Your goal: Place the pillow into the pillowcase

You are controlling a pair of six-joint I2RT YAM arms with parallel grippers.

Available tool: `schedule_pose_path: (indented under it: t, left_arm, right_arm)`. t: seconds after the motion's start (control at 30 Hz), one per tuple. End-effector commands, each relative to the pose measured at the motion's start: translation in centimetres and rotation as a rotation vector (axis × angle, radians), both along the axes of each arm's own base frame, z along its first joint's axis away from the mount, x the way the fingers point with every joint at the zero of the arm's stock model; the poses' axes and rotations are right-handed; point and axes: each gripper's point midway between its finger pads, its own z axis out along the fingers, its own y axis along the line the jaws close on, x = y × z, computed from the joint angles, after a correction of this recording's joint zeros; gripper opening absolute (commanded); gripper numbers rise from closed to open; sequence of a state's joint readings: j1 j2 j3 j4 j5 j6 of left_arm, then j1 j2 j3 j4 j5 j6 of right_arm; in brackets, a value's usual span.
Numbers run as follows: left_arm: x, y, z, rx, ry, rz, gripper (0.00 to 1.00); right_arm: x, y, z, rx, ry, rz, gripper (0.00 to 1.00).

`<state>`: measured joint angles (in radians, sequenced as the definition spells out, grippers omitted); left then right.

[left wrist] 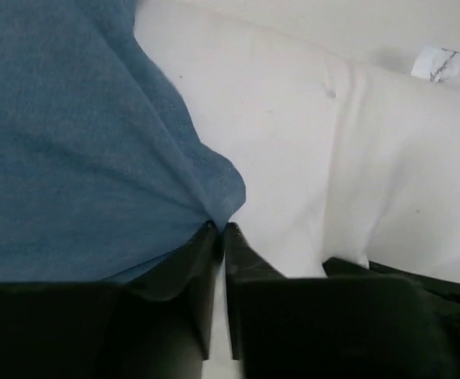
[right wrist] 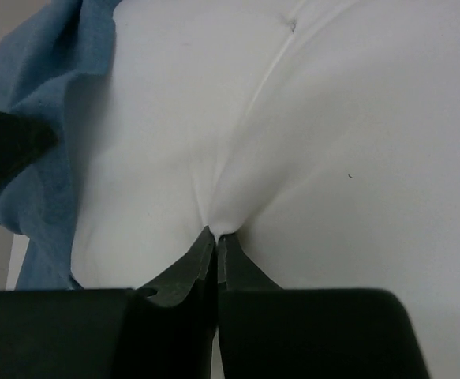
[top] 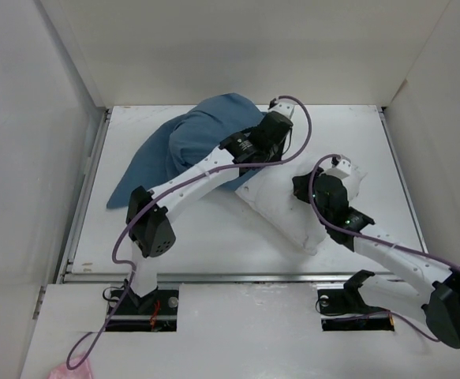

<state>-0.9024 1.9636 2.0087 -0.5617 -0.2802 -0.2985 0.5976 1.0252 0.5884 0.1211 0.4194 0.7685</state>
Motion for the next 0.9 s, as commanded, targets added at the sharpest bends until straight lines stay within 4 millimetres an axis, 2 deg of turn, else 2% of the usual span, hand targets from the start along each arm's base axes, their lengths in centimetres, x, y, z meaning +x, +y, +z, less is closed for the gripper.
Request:
schedule_pose_path:
  t: [0.0, 0.03, 0.07, 0.1, 0.17, 0.2, 0.23, 0.27, 0.3, 0.33, 0.4, 0.43, 0.47, 0.5, 0.53, 0.57, 0.67, 0.7, 0.73, 0.77, 0.8, 0.87]
  left_arm:
    - [-2.0, -0.5, 3.3, -0.153, -0.029, -0.022, 0.11]
    - [-2.4, 0.0, 2.9, -0.154, -0.015, -0.013, 0.24]
    - [-3.2, 0.8, 3.7, -0.176, -0.015, -0.005, 0.36]
    - [-3.9, 1.9, 1.6, -0.154, 0.027, 0.031, 0.53]
    - [-4.2, 4.6, 1.1, -0.142, 0.012, 0.126, 0.69]
    - [-4.9, 6.2, 2.8, -0.182, -0.010, 0.160, 0.78]
    - [-5.5, 8.2, 1.0, -0.147, 0.002, 0.215, 0.92]
    - [-6.2, 9.1, 1.2, -0.182, 0.009, 0.254, 1.00]
    - [-7.1, 9.9, 1.3, -0.201, 0.012, 0.266, 1.00]
    - [-8.5, 12.0, 1.3, -0.226, 0.009, 0.290, 1.00]
    - [-9.7, 13.9, 0.9, -0.278, 0.019, 0.344, 1.00]
    - [-10.6, 15.4, 2.1, -0.332, -0.001, 0.362, 1.00]
    - [-11.4, 16.4, -0.1, -0.308, 0.022, 0.375, 1.00]
    - [-11.6, 17.2, -0.5, -0.320, 0.027, 0.394, 1.00]
    - [-12.1, 18.1, -0.1, -0.375, 0.026, 0.425, 1.00]
    - [-12.8, 18.9, -2.2, -0.342, 0.049, 0.437, 1.00]
    - [-13.8, 19.8, -4.2, -0.353, 0.088, 0.457, 1.00]
    - [-13.9, 19.7, -6.0, -0.334, 0.097, 0.443, 1.00]
    - [-14.1, 19.4, -6.9, -0.335, 0.116, 0.426, 1.00]
    - [-14.2, 19.2, -7.5, -0.336, 0.123, 0.420, 1.00]
    - [-14.2, 19.1, -8.2, -0.338, 0.122, 0.419, 1.00]
    - [-14.2, 18.7, -8.3, -0.342, 0.134, 0.407, 1.00]
  right_arm:
    - [-0.2, 1.0, 0.8, 0.010, 0.010, 0.025, 0.08]
    - [-0.3, 1.2, 0.7, -0.012, 0.008, 0.047, 0.14]
    - [-0.5, 1.9, 1.0, -0.020, 0.003, 0.095, 0.20]
    - [-0.3, 2.2, 1.6, -0.033, -0.013, 0.116, 0.32]
    - [-0.4, 2.8, 2.3, -0.108, -0.049, 0.192, 0.55]
    - [-0.4, 3.1, 3.7, -0.132, -0.088, 0.225, 0.62]
    - [-0.5, 3.5, 4.2, -0.214, -0.127, 0.279, 0.67]
    - [-0.6, 3.5, 5.2, -0.242, -0.160, 0.300, 0.73]
    - [-0.9, 4.3, 6.1, -0.269, -0.195, 0.361, 0.82]
    - [-0.9, 4.4, 6.7, -0.303, -0.223, 0.387, 0.91]
    - [-1.7, 6.2, 6.4, -0.431, -0.256, 0.514, 1.00]
    - [-1.7, 6.9, 7.8, -0.446, -0.286, 0.531, 1.00]
    - [-1.6, 7.3, 7.0, -0.532, -0.280, 0.574, 1.00]
    - [-1.6, 7.9, 7.0, -0.563, -0.289, 0.598, 1.00]
    - [-1.6, 8.5, 7.5, -0.588, -0.305, 0.598, 1.00]
    - [-1.3, 8.8, 6.4, -0.637, -0.282, 0.619, 1.00]
    - [-1.2, 9.5, 5.2, -0.755, -0.272, 0.687, 1.00]
    - [-0.9, 9.7, 3.0, -0.827, -0.240, 0.741, 1.00]
    - [-0.5, 9.8, 2.3, -0.843, -0.214, 0.741, 1.00]
    - [0.2, 9.8, 1.8, -0.878, -0.197, 0.726, 1.00]
    - [1.1, 10.0, -1.1, -0.932, -0.130, 0.741, 1.00]
    - [2.6, 9.1, -3.6, -1.009, -0.046, 0.677, 1.00]
